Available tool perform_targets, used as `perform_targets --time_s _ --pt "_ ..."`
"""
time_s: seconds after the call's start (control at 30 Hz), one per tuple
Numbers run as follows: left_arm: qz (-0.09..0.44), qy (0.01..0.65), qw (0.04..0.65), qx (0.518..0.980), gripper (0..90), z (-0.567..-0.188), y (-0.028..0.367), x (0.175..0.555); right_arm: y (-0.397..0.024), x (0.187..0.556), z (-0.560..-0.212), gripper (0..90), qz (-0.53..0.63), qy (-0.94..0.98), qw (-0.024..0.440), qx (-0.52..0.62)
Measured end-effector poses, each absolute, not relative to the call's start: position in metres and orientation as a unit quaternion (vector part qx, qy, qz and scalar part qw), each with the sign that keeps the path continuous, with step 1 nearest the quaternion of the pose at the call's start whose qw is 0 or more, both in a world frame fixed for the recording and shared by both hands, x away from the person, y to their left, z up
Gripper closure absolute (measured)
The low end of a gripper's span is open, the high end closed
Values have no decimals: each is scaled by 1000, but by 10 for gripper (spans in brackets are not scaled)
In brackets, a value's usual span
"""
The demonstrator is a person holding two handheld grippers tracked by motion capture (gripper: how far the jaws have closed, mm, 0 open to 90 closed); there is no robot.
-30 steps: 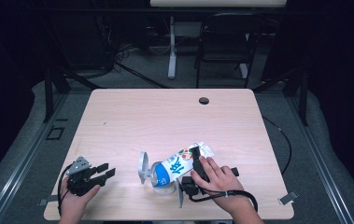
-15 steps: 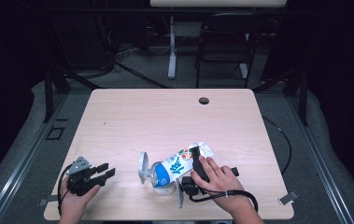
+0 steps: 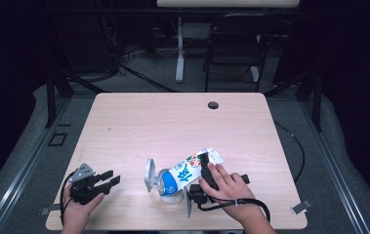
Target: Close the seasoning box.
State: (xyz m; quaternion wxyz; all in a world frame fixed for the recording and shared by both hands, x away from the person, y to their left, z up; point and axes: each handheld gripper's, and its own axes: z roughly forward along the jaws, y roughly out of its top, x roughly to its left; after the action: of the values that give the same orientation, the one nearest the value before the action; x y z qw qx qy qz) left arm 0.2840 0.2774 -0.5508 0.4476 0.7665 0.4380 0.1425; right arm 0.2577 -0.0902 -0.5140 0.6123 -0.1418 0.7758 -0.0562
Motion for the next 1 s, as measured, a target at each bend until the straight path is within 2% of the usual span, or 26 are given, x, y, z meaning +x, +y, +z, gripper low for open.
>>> perform_targets --time_s 1.0 --pt "142 439 444 768 585 -550 279 284 -91 257 -514 529 -57 771 617 -150"
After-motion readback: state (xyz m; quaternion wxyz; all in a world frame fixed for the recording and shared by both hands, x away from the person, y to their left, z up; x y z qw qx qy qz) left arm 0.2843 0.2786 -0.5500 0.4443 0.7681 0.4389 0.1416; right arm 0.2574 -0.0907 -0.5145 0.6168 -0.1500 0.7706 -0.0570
